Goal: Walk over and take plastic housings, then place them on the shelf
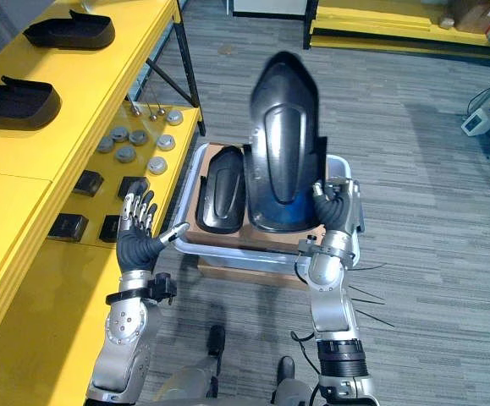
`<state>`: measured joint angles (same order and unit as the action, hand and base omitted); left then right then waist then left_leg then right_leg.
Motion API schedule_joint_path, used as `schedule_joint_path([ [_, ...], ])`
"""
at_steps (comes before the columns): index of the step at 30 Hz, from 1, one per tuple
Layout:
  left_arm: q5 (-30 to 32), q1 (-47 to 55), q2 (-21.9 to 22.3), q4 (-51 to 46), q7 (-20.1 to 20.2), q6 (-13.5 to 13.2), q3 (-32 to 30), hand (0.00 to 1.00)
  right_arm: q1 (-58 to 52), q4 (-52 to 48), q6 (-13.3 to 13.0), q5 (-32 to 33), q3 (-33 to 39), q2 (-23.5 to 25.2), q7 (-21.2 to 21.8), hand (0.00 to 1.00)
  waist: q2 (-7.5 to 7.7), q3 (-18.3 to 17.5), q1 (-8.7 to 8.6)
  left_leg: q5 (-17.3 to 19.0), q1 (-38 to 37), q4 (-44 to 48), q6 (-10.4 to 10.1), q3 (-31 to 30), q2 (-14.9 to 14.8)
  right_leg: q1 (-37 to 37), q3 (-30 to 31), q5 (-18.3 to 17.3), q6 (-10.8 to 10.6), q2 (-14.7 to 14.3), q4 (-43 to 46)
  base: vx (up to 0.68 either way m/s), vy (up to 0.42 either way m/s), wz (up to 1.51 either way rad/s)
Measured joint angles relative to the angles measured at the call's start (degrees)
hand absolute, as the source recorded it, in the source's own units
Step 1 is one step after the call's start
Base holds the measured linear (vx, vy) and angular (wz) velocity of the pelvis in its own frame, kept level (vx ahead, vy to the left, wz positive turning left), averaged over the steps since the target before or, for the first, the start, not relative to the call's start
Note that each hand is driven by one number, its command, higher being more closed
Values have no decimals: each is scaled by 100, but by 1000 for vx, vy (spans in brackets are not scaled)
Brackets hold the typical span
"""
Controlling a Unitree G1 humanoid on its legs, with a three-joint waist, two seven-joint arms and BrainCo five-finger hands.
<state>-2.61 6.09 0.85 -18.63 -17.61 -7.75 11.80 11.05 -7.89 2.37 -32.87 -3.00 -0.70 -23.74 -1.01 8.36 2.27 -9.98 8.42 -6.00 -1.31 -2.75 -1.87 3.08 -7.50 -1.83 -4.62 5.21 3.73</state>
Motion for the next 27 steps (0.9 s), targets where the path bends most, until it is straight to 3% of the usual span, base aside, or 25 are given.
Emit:
schedule_joint_path([
  [9, -35, -436, -47, 150, -87, 236, 437, 0, -30, -233, -221, -127, -1131, 93, 143, 100, 4, -368, -5, 1, -32, 0, -2, 144, -20, 13, 115, 20, -5, -7, -6, -3, -6, -4],
  [14, -321, -624, -204, 427, -136, 267, 467, 0, -41, -250, -221, -121, -1219, 71, 171, 100, 36, -529, -42, 0, -45, 0, -1, 163, -17, 15, 141, 27, -11, -2, -7, 2, -8, -2],
  [15, -388, -635, -257, 528, -155, 303, 575, 100, -40, -250, -249, -91, -1441, 21, 164, 100, 40, -558, -77, 0, -61, 0, -1, 166, -17, 14, 144, 28, -12, -1, -8, -1, -20, -5],
  [20, -581, -637, -342, 747, -157, 371, 615, 100, -50, -277, -331, -94, -1558, -122, 144, 100, 64, -658, -138, 3, -89, -1, -3, 178, -22, 9, 160, 38, -4, -5, -63, -7, -10, -3],
  [21, -655, -637, -343, 752, -157, 374, 617, 100, -50, -277, -331, -87, -1578, -172, 141, 0, 67, -686, -139, 4, -87, -1, -4, 179, -22, 6, 169, 49, -2, -7, -87, -3, -14, -5],
  [27, -908, -639, -526, 850, -278, 377, 617, 100, -53, -304, -472, 214, -1913, -347, 129, 0, 67, -844, -140, 5, -103, 0, -2, 223, -21, 5, 277, 62, -3, -7, -97, 5, -15, -6],
])
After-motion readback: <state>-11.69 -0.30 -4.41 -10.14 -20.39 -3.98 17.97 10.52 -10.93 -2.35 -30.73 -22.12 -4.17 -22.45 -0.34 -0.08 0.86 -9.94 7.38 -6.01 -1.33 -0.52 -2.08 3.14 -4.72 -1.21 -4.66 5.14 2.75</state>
